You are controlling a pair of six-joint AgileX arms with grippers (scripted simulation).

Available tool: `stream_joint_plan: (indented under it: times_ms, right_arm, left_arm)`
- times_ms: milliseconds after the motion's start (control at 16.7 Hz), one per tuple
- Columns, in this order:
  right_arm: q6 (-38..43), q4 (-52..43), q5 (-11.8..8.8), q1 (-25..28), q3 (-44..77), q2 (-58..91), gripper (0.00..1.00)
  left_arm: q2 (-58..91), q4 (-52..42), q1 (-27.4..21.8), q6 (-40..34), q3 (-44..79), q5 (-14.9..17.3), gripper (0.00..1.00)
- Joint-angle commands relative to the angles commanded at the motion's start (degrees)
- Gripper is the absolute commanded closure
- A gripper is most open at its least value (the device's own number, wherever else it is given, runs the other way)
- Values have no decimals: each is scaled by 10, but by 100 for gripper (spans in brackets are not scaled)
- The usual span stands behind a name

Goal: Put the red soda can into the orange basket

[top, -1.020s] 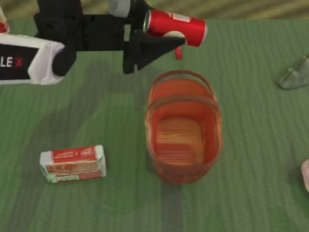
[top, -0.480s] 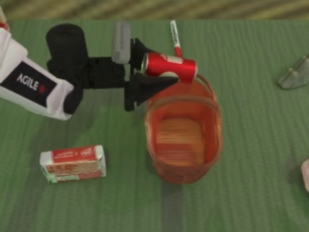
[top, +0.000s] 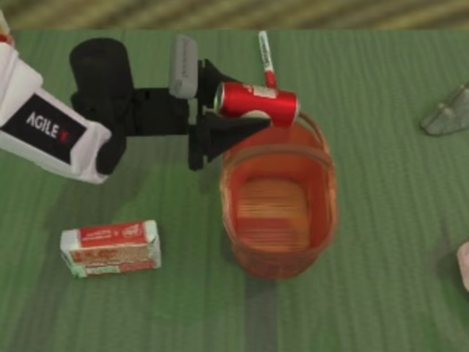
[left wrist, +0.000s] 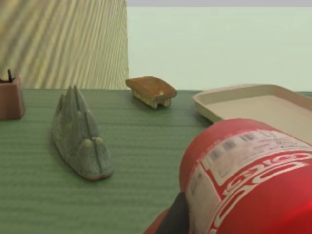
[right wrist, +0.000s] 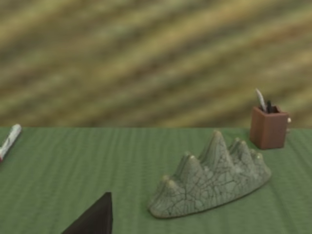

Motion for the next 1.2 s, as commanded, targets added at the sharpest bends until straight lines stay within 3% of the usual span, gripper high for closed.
stream_joint_plan:
  times_ms: [540, 1200]
  right_arm:
    - [0, 0, 0, 0, 0, 0, 0]
    - [-3, -4, 0, 2, 6, 6, 0]
  left_arm:
    - [0, 0, 0, 0, 0, 0, 2]
    - [-5, -4, -1, -1, -3, -4, 0]
